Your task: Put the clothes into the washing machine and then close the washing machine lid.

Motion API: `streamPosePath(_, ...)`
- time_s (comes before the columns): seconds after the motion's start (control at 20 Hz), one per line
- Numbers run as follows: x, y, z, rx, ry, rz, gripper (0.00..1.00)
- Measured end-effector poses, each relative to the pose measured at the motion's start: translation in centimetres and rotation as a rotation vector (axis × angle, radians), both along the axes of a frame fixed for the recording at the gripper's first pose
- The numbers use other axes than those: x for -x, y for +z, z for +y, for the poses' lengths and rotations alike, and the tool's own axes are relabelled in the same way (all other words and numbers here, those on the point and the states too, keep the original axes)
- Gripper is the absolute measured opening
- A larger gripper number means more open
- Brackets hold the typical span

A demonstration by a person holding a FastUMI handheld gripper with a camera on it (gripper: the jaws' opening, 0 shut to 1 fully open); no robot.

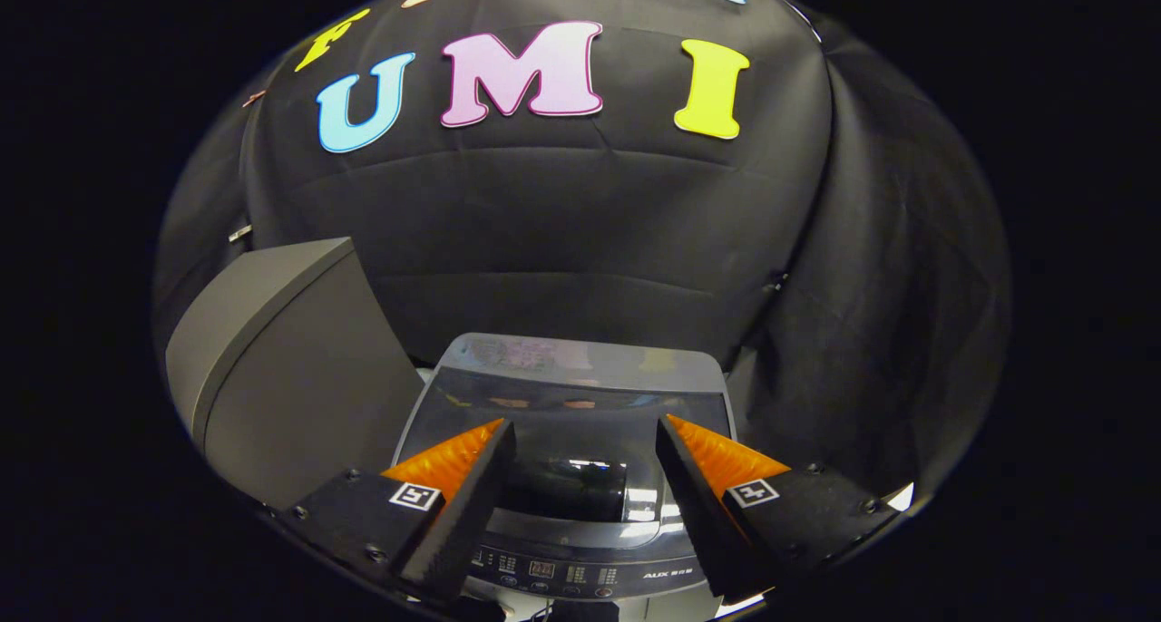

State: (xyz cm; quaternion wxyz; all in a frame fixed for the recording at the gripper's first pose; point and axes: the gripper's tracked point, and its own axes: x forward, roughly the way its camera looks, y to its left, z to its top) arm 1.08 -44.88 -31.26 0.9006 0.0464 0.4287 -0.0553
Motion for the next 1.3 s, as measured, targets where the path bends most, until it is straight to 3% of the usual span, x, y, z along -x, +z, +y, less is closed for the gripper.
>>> streamPosePath(0.4, -1.3, 2.5, -1.3, -0.016, -0.057, -0.04, 0.99)
streamPosePath(0.65, -4.5, 10.1, -1.7, -0.034, -0.112, -0.257, 1.0)
streamPosePath(0.95, -6.5, 16.6, -2.2, -0.063, -0.16, -0.402, 1.0)
streamPosePath(1.3, -7.8, 22.9, -2.0, -0.029, -0.117, -0.538, 0.99)
